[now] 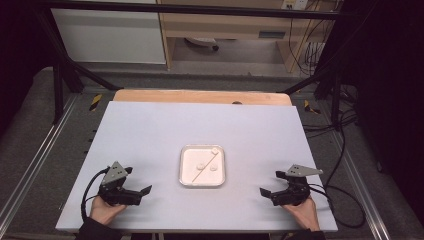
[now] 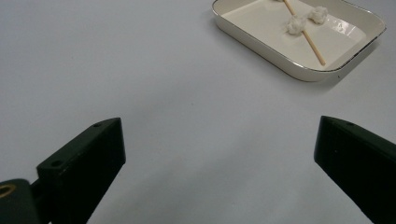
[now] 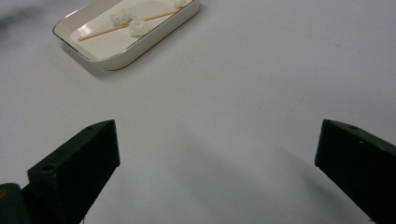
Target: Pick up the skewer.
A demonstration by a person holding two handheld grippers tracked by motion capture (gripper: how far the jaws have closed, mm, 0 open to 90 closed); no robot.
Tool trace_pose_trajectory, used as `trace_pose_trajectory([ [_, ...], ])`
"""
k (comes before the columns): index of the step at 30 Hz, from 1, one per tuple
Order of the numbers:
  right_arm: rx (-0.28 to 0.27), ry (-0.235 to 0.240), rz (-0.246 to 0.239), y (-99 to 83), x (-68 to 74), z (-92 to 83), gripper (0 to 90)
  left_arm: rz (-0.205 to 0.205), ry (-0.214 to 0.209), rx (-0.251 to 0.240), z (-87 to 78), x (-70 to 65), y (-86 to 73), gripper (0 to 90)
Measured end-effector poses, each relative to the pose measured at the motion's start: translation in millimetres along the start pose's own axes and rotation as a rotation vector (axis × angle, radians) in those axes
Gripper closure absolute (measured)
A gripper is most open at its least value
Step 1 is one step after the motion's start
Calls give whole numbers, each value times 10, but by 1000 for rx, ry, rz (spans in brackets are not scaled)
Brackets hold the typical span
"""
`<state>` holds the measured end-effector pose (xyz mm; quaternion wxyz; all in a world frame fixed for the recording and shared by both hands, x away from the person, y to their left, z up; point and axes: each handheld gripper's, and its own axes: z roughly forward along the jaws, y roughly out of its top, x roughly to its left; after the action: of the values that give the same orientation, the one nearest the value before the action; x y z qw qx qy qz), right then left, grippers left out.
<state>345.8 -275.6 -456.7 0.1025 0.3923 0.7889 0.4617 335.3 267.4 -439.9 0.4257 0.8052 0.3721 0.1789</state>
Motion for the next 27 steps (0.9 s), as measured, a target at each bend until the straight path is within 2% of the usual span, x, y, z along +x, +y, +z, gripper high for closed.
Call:
trace_pose_trajectory([
  [9,-13,2,4,7,1,-11,5,9,8,4,4,-57,50,21],
  [17,-11,-1,6,11,9,-11,5,-4,10,2,26,-122,130,22],
  [27,-9,-5,2,18,19,-10,5,36,-6,11,101,-280,300,32],
])
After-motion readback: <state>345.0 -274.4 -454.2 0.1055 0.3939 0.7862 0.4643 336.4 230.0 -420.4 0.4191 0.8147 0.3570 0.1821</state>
